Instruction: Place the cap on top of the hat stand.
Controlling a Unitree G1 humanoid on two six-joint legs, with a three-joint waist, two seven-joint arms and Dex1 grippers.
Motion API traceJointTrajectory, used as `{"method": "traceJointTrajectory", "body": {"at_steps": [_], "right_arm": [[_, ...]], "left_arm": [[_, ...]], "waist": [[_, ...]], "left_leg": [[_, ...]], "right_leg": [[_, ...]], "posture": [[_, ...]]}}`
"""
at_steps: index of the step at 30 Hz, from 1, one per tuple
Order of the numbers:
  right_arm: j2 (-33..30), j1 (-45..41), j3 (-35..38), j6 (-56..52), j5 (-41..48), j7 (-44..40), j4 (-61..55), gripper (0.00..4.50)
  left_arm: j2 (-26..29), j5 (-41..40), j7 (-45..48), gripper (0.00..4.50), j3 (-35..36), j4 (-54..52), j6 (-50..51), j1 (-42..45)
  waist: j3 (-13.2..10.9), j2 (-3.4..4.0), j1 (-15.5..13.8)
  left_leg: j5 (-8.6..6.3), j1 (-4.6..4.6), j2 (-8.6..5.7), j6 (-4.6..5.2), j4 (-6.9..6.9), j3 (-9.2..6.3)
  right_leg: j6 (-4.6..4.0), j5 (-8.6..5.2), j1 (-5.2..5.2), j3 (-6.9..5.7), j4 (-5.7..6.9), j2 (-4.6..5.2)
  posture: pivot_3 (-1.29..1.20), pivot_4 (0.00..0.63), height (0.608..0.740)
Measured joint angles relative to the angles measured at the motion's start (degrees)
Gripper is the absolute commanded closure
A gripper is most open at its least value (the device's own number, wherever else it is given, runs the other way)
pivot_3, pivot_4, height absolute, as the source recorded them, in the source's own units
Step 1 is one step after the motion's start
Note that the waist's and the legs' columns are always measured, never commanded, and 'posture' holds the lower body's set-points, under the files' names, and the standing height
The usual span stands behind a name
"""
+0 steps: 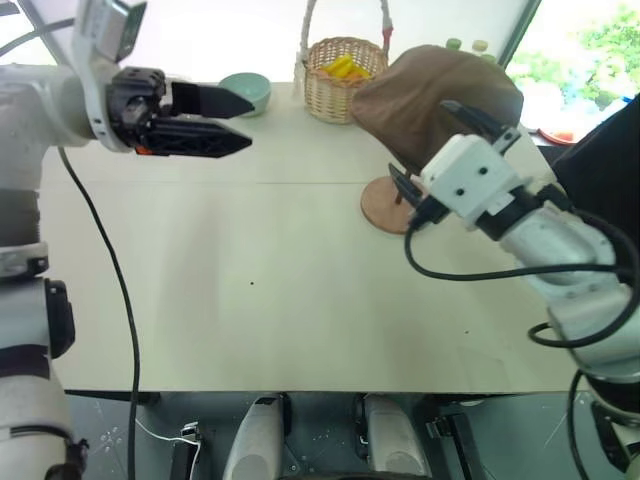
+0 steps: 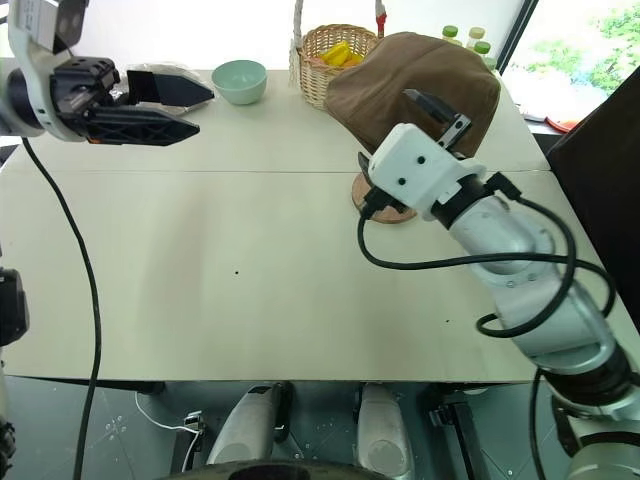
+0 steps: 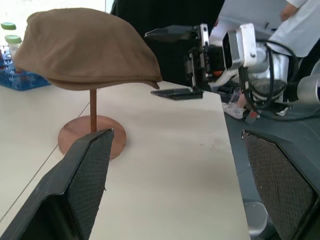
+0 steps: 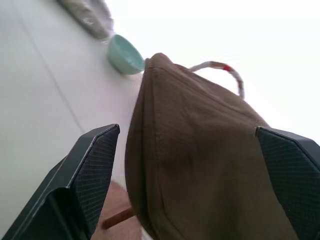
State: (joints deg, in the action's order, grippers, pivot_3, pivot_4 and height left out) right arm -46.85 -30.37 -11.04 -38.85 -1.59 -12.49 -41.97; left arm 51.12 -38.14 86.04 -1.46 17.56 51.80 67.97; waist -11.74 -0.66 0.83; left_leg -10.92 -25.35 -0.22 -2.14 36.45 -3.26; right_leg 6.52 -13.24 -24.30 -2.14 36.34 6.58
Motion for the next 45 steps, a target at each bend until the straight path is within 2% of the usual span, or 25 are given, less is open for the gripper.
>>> {"method": "traceJointTrajectory", "body": {"at_steps": [9, 12, 15, 16, 17, 18, 20, 24, 26, 27, 28, 37, 43, 45], "right_arm": [[7.8, -0.8, -9.2, 2.2, -20.9, 5.6, 4.8, 0.00], [10.6, -0.4, -10.6, 3.2, -25.0, 6.5, 6.5, 0.00], [13.4, 0.2, -10.7, 5.3, -27.9, 6.9, 8.3, 0.86], [13.7, 0.5, -10.7, 6.1, -28.8, 6.9, 9.1, 1.45], [14.0, 0.7, -10.6, 6.8, -29.5, 6.9, 9.8, 1.84], [14.3, 0.9, -10.5, 7.5, -30.2, 6.9, 10.3, 2.54], [14.6, 1.3, -10.4, 8.7, -31.3, 6.7, 10.9, 3.42], [15.4, 1.5, -9.1, 10.5, -32.7, 6.0, 10.9, 3.42], [15.4, 1.6, -8.1, 11.5, -33.2, 5.3, 10.9, 3.88], [15.4, 1.9, -7.5, 12.1, -33.3, 5.1, 10.9, 4.26], [15.4, 2.2, -6.8, 12.8, -33.3, 4.8, 11.0, 4.39], [13.3, 2.4, -0.6, 21.3, -31.2, -0.1, 11.1, 4.39], [5.0, -1.1, 4.2, 38.1, -24.4, -4.4, 17.3, 4.39], [-0.6, -2.9, 4.5, 48.8, -23.1, -5.0, 24.7, 4.39]], "left_arm": [[-2.2, 3.3, 2.7, 0.23, -1.8, 4.0, -1.6, 3.7], [-3.1, 4.3, 2.9, 0.23, -2.2, 5.5, -2.3, 4.3], [-3.8, 5.1, 3.2, 0.19, -2.3, 6.9, -2.8, 5.5], [-3.9, 5.2, 3.4, 0.19, -2.3, 7.1, -2.8, 5.8], [-3.9, 5.3, 3.5, 0.19, -2.3, 7.2, -2.9, 6.0], [-3.9, 5.5, 3.6, 0.19, -2.3, 7.3, -3.2, 6.1], [-4.0, 5.8, 3.8, 0.19, -2.3, 7.5, -3.5, 6.1], [-4.1, 6.3, 3.8, 0.19, -2.2, 7.8, -3.5, 6.1], [-4.1, 6.3, 3.8, 0.19, -2.2, 7.8, -3.4, 6.1], [-4.1, 6.3, 3.8, 0.19, -2.2, 7.7, -3.4, 6.1], [-4.1, 6.3, 3.7, 0.19, -2.2, 7.7, -3.4, 6.1], [-3.9, 6.3, 2.7, 0.19, -1.6, 7.1, -2.9, 6.1], [-3.8, 6.2, 2.0, 0.19, 0.2, 7.0, -2.0, 6.1], [-3.7, 6.0, 1.6, 0.19, 0.6, 6.9, -1.6, 6.1]], "waist": [[0.0, 0.00, 0.1], [0.0, 0.00, 0.1], [0.0, 0.00, 0.1], [0.0, 0.00, 0.1], [0.0, 0.00, 0.1], [0.0, 0.00, 0.1], [0.0, 0.00, 0.2], [0.0, 0.00, 0.2], [0.0, 0.00, 0.2], [0.0, 0.00, 0.1], [0.0, 0.00, 0.1], [0.0, 0.00, 0.2], [0.0, 0.01, 0.2], [0.0, 0.01, 0.2]], "left_leg": [[0.00, 0.01, 0.00, 0.00, 0.00, 0.00], [0.00, 0.00, 0.00, 0.00, -0.01, -0.01], [0.00, 0.00, 0.00, 0.01, -0.02, -0.01], [0.00, 0.00, 0.00, 0.00, -0.02, -0.01], [0.00, 0.00, 0.00, 0.00, -0.01, -0.01], [0.00, 0.00, 0.00, 0.00, -0.02, -0.01], [0.00, 0.01, 0.00, 0.00, -0.02, -0.02], [0.00, 0.01, 0.00, 0.01, -0.02, -0.01], [0.00, 0.01, 0.00, 0.00, -0.02, -0.02], [0.00, 0.02, 0.00, 0.01, -0.02, -0.02], [0.00, 0.01, 0.00, 0.00, -0.02, -0.02], [0.00, 0.02, 0.00, 0.00, -0.02, -0.02], [0.00, 0.03, 0.01, 0.00, -0.03, -0.01], [0.00, 0.04, 0.01, 0.00, -0.02, 0.03]], "right_leg": [[-0.07, -0.04, 0.00, 0.01, 0.01, -0.01], [0.01, 0.01, -0.02, 0.01, 0.02, -0.02], [0.02, 0.01, -0.03, 0.02, 0.03, -0.02], [0.02, 0.01, -0.03, 0.02, 0.03, -0.02], [0.02, 0.01, -0.03, 0.02, 0.03, -0.02], [0.02, 0.01, -0.02, 0.02, 0.03, -0.02], [0.02, 0.01, -0.03, 0.02, 0.06, -0.02], [0.02, 0.01, -0.03, 0.02, 0.07, -0.02], [0.02, 0.01, -0.03, 0.02, 0.07, -0.02], [0.02, 0.01, -0.03, 0.02, 0.07, -0.02], [0.02, 0.01, -0.03, 0.02, 0.07, -0.02], [0.02, 0.01, -0.03, 0.02, 0.07, -0.02], [0.03, 0.01, -0.02, 0.02, 0.07, -0.02], [0.03, 0.01, -0.02, 0.06, 0.05, -0.02]], "posture": [[0.00, 0.150, 0.740], [0.00, 0.150, 0.740], [0.00, 0.150, 0.740], [0.00, 0.150, 0.740], [0.00, 0.150, 0.740], [0.00, 0.150, 0.740], [0.00, 0.150, 0.740], [0.00, 0.150, 0.740], [0.00, 0.150, 0.740], [0.00, 0.150, 0.740], [0.00, 0.150, 0.740], [0.00, 0.150, 0.740], [0.00, 0.150, 0.740], [0.00, 0.150, 0.740]]}}
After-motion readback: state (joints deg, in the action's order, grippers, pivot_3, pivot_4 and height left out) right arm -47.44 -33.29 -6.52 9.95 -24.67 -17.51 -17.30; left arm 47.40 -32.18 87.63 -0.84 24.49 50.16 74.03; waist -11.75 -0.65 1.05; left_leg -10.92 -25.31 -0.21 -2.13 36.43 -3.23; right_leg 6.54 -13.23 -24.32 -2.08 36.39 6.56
